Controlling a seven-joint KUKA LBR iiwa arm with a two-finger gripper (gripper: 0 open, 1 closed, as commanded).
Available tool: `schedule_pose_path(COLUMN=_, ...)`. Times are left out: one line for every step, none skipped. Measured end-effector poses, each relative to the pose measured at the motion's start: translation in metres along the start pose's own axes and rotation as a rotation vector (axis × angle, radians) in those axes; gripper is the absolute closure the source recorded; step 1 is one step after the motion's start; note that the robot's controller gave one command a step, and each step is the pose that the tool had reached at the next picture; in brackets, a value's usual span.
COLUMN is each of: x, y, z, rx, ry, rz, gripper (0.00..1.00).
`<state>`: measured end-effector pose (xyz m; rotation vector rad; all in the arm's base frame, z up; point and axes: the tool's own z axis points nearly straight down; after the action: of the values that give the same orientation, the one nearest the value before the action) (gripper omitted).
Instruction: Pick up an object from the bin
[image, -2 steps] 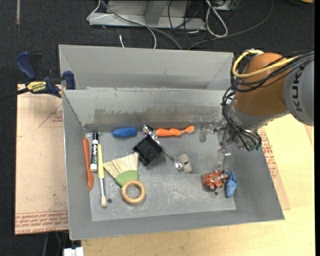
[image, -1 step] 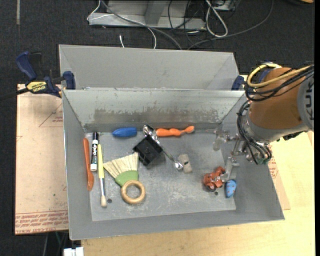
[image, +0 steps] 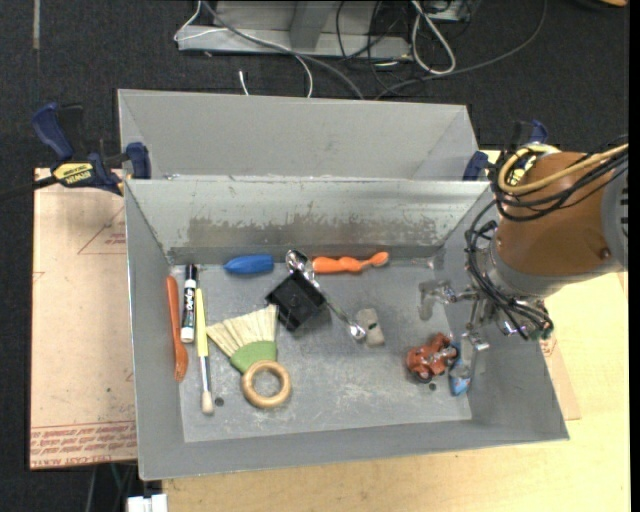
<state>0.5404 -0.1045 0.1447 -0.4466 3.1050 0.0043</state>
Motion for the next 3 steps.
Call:
schedule_pose_path(x=0.015, y=0.0012, z=0.0776, rx=0.001, ry=-0.001, rz=-0.031, gripper=0.0)
schedule_pose_path(x=0.0136, y=0.0023, z=0.0774, rx=0.005, ry=-0.011, rz=-0.186, gripper=1.0)
schedule_pose_path(x=0.0138, y=0.0026, z=0.0757, rx=0.005, ry=-0.011, rz=-0.226, gripper=1.0)
